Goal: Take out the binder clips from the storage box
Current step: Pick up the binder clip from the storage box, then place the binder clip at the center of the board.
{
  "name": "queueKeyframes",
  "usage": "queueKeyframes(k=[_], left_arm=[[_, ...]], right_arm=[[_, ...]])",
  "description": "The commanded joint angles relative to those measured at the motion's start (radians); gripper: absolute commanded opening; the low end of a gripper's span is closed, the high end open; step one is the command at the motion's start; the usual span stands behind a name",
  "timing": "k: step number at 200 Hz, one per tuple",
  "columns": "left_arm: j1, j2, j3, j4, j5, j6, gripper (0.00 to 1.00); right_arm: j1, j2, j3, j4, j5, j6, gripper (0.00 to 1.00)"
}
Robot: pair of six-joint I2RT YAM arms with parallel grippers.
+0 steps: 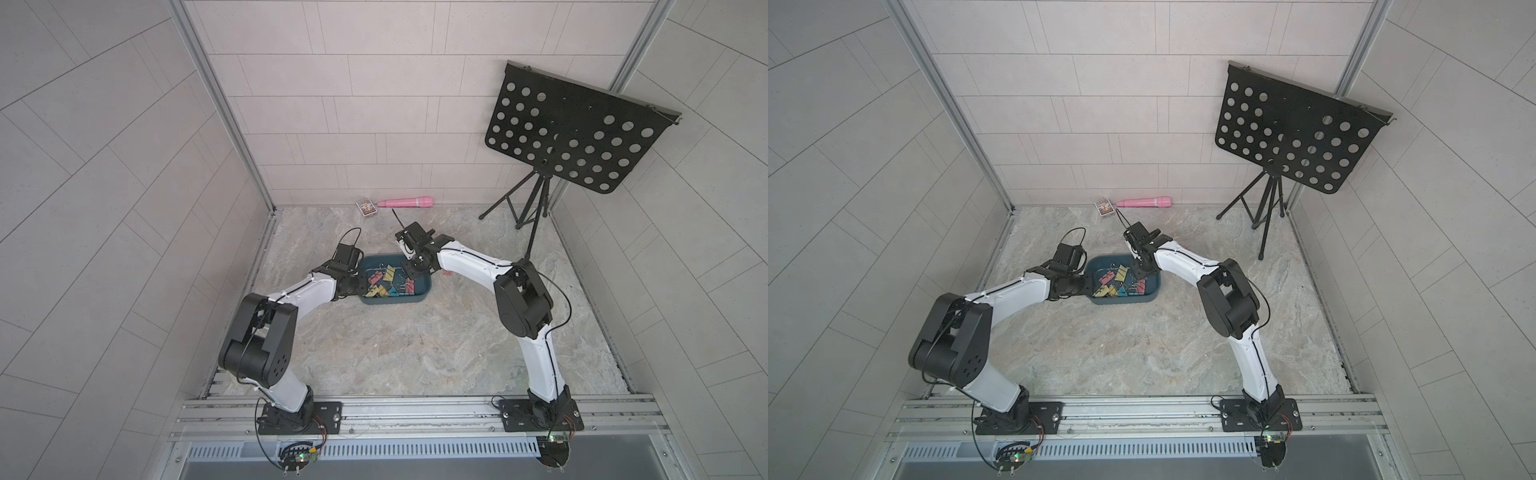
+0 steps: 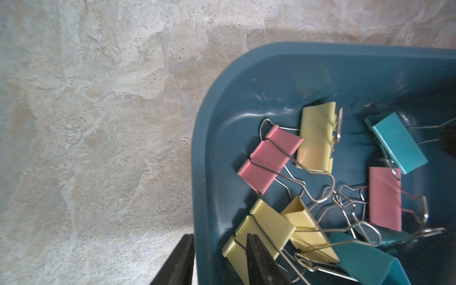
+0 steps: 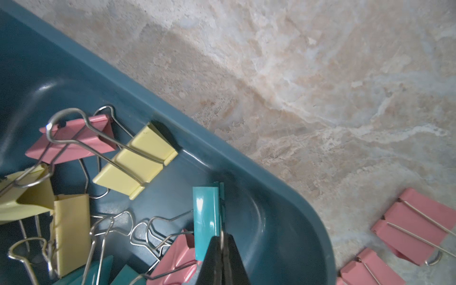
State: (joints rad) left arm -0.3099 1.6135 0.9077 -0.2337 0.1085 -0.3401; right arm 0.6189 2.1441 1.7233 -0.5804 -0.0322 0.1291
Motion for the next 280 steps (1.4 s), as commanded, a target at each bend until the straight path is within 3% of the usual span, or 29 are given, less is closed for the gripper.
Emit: queueKeyframes(k=[1,151,280], left_arm=[[0.006,-0.014,-0.016,0.002,-0.003,0.003,0.43],[0.007,-0.020,-0.015,-0.006,-0.007,0.006,0.43],[0.008,-0.024,-0.015,-0.007,-0.006,0.006,0.43]], right_arm=[[0.006,-0.050,-0.018,-0.033,0.020,0.000,0.05],[-0.028,-0.313,-0.126,0.033,0.067,0.004,0.00],[-0.262,-0.436,-0.294,0.044,0.165,-0.041,0.00]])
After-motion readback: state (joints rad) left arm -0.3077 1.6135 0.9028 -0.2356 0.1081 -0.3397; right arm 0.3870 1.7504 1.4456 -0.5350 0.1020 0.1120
